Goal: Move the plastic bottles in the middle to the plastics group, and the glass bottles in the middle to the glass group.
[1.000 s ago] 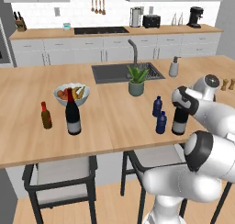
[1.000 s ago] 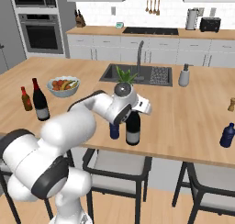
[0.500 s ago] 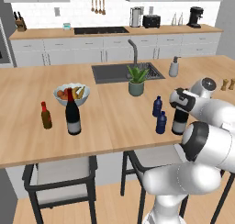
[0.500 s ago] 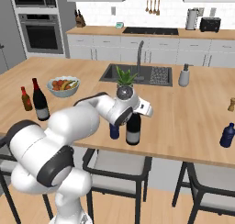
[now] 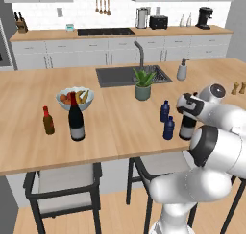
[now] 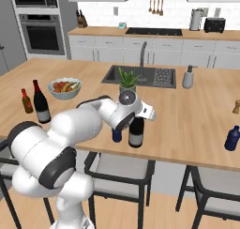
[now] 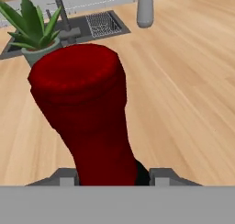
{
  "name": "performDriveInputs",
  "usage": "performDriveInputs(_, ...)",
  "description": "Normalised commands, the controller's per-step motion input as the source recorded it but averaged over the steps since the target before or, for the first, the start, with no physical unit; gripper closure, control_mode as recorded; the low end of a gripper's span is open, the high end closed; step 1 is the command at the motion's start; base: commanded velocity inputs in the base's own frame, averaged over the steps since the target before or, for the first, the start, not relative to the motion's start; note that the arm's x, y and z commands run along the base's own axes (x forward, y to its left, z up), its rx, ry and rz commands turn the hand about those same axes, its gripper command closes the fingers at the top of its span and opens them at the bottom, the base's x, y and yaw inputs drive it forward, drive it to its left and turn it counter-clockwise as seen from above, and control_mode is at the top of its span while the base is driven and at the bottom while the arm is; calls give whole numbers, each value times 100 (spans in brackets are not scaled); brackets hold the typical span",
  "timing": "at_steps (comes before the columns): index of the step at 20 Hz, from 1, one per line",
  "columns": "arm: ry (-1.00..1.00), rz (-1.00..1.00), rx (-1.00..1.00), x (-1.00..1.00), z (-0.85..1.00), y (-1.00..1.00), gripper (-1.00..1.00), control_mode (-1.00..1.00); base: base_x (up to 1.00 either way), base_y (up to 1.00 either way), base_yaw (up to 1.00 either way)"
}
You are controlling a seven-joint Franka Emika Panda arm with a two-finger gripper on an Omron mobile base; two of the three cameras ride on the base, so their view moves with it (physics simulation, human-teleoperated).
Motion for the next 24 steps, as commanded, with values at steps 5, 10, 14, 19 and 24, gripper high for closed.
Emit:
performDriveInputs(5, 3, 7, 0, -39, 15, 0, 100, -100, 0, 0, 0)
performDriveInputs(10, 8, 14, 0, -84, 38, 7, 100, -100, 0, 0, 0)
performDriveInputs(14, 9, 26, 0, -68, 46, 50, 100, -100, 0, 0, 0)
performDriveInputs(19, 2, 25, 0, -61, 41, 67, 100, -100, 0, 0, 0)
performDriveInputs(24, 2, 31, -4, -13, 24, 99, 100, -100, 0, 0, 0)
